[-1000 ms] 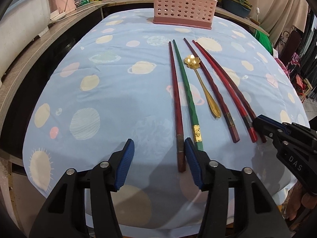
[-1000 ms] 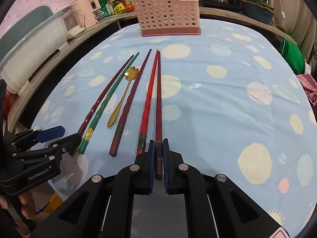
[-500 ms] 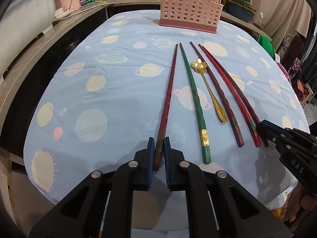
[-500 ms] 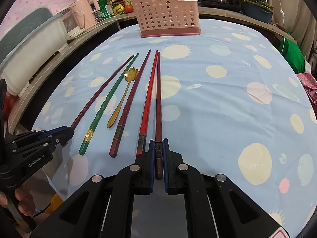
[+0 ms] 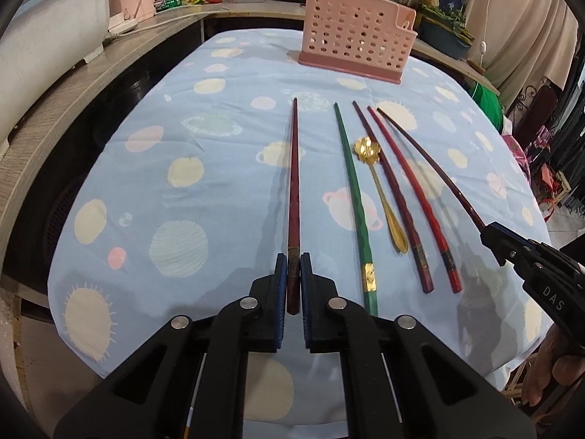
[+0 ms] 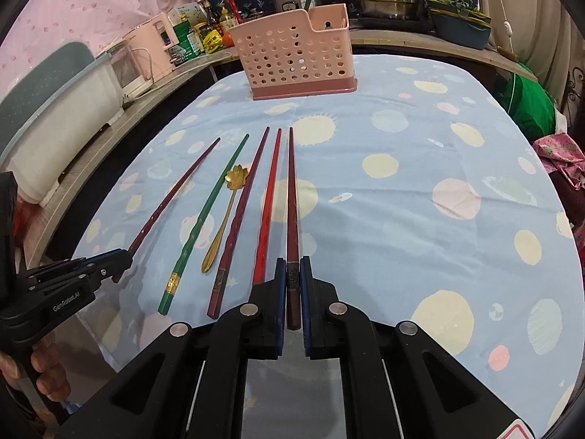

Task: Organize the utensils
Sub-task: 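Lift and carry both dark red chopsticks over the pink basket with both tools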

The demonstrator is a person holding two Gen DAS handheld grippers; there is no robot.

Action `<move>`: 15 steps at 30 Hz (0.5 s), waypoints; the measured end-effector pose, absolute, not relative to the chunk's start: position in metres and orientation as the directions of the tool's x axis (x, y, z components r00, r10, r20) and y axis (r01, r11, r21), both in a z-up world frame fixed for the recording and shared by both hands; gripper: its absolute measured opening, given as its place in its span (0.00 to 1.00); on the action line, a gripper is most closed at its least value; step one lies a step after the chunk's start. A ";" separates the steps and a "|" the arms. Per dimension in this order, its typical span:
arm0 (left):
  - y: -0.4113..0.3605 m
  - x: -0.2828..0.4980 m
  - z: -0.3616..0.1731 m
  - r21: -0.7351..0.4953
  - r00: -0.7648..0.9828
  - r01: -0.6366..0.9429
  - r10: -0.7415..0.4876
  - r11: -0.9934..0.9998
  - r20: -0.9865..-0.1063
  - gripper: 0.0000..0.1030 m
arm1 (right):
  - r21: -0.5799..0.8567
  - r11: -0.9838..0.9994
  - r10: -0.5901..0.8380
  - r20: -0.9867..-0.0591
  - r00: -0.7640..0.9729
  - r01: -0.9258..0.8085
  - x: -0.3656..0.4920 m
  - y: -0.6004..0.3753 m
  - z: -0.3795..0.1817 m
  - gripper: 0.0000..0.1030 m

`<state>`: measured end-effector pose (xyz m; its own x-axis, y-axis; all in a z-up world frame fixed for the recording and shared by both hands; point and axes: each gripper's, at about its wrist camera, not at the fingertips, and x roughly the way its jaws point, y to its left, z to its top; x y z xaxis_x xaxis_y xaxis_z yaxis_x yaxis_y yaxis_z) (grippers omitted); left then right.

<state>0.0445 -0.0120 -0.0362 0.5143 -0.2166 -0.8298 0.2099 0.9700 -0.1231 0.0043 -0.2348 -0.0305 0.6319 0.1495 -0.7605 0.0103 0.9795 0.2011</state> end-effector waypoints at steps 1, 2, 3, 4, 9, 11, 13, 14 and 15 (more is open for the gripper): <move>-0.012 0.045 -0.031 -0.129 0.521 0.210 -0.222 0.969 -0.824 0.07 | 0.205 0.979 0.149 -0.754 0.640 0.013 0.005 -0.237 -0.027 0.07; -0.011 0.046 -0.027 -0.133 0.527 0.209 -0.226 0.969 -0.819 0.07 | 0.211 0.977 0.150 -0.746 0.648 0.017 0.006 -0.240 -0.023 0.07; -0.011 0.047 -0.023 -0.136 0.534 0.209 -0.230 0.968 -0.813 0.07 | 0.219 0.976 0.151 -0.737 0.659 0.021 0.007 -0.243 -0.018 0.07; -0.011 0.048 -0.017 -0.139 0.544 0.209 -0.234 0.968 -0.806 0.07 | 0.225 0.974 0.152 -0.728 0.669 0.024 0.008 -0.246 -0.013 0.07; -0.007 0.058 0.009 -0.164 0.586 0.199 -0.252 0.966 -0.770 0.07 | 0.239 0.970 0.143 -0.680 0.719 0.034 0.016 -0.260 0.014 0.07; -0.005 0.064 0.020 -0.168 0.607 0.194 -0.253 0.966 -0.754 0.07 | 0.249 0.968 0.144 -0.660 0.737 0.034 0.020 -0.264 0.025 0.07; -0.003 0.069 0.031 -0.171 0.627 0.189 -0.253 0.967 -0.737 0.07 | 0.256 0.966 0.141 -0.637 0.758 0.035 0.024 -0.269 0.036 0.07; -0.003 0.072 0.036 -0.173 0.636 0.187 -0.253 0.967 -0.729 0.07 | 0.257 0.966 0.139 -0.627 0.766 0.035 0.026 -0.271 0.041 0.07; -0.003 0.076 0.042 -0.172 0.649 0.183 -0.250 0.968 -0.719 0.07 | 0.258 0.966 0.136 -0.615 0.777 0.035 0.029 -0.273 0.047 0.07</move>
<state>0.0763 -0.0026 0.0422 0.6486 -0.2504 -0.7188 0.1834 0.9679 -0.1717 0.0288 -0.2734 0.0474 0.7765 0.1359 -0.6152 0.0354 0.9655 0.2579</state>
